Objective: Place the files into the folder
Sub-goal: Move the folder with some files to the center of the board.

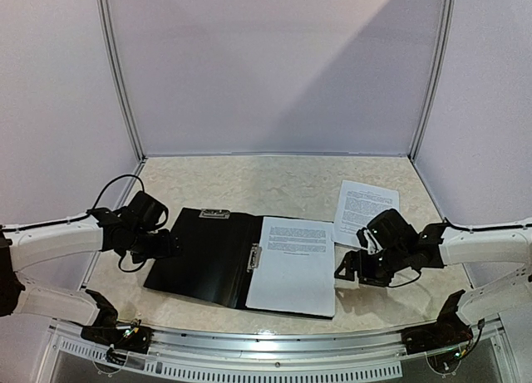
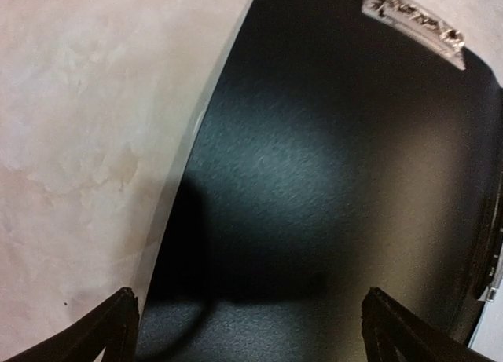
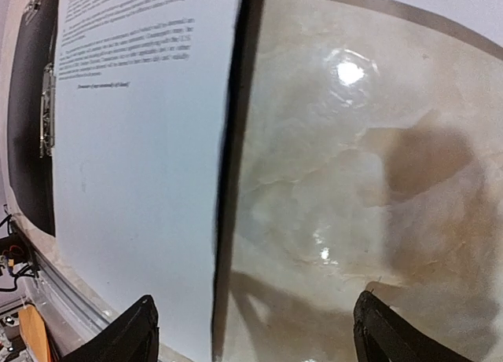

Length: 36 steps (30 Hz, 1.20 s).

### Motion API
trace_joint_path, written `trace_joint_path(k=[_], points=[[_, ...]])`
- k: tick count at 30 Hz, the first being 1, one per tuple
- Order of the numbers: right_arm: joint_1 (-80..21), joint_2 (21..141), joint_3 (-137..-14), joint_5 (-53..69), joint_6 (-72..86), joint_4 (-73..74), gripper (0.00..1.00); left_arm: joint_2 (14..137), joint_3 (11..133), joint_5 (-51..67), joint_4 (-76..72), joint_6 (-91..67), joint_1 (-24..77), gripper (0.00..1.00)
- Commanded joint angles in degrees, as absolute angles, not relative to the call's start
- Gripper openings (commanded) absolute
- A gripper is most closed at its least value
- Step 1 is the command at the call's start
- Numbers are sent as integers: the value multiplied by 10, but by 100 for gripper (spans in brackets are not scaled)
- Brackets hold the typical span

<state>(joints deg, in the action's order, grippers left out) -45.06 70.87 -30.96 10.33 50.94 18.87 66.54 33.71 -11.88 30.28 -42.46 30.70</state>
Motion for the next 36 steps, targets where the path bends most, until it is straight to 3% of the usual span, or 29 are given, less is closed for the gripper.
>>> trace_joint_path(k=[1,8,12,18,24,30,33,36], points=[[-441,705,-274,77,497,161,85,660,288,-107,294,-491,296,100],[-441,818,-296,140,496,48,86,618,237,-77,268,-514,297,99],[-441,919,-371,169,491,7,81,562,208,-55,268,-531,300,96],[-435,1068,-579,146,445,65,79,453,189,-49,292,-581,347,88],[-401,1243,-815,141,392,154,78,442,280,-113,369,-559,435,87],[-378,1223,-826,156,372,161,83,539,400,-201,478,-513,489,87],[-378,1188,-827,158,350,181,96,590,437,-201,523,-513,490,87],[-378,1157,-820,165,341,201,99,620,456,-184,566,-533,495,87]])
